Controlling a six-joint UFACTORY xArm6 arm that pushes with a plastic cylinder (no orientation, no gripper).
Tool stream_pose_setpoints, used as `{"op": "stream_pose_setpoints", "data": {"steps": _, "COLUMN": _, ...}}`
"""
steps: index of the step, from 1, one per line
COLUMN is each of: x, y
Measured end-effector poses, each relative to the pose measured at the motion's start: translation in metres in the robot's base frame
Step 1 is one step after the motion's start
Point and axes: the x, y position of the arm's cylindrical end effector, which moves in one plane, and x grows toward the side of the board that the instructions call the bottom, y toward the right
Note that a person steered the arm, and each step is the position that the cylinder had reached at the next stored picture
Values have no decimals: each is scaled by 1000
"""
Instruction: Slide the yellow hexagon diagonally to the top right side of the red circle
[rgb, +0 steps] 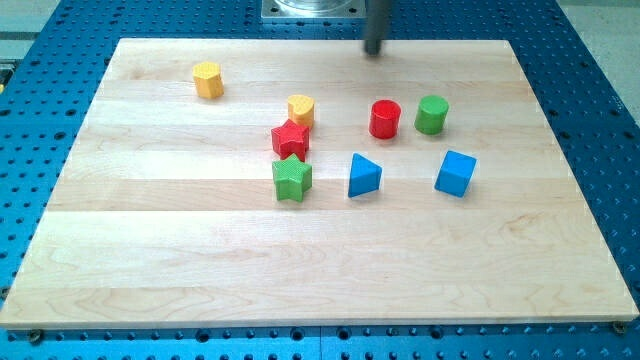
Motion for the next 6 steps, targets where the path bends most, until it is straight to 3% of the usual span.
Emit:
{"op": "stream_pose_setpoints", "data": {"steps": 1, "x": 17, "y": -151}}
{"op": "stream_pose_setpoints", "data": {"steps": 2, "x": 60, "y": -241}}
{"op": "stream_pose_setpoints", "data": {"steps": 3, "x": 106, "y": -216}}
{"op": "stream_pose_setpoints", "data": {"steps": 4, "x": 85, "y": -149}}
{"op": "stream_pose_setpoints", "data": {"steps": 5, "x": 47, "y": -156}}
{"op": "stream_pose_setpoints", "data": {"steps": 6, "x": 78, "y": -87}}
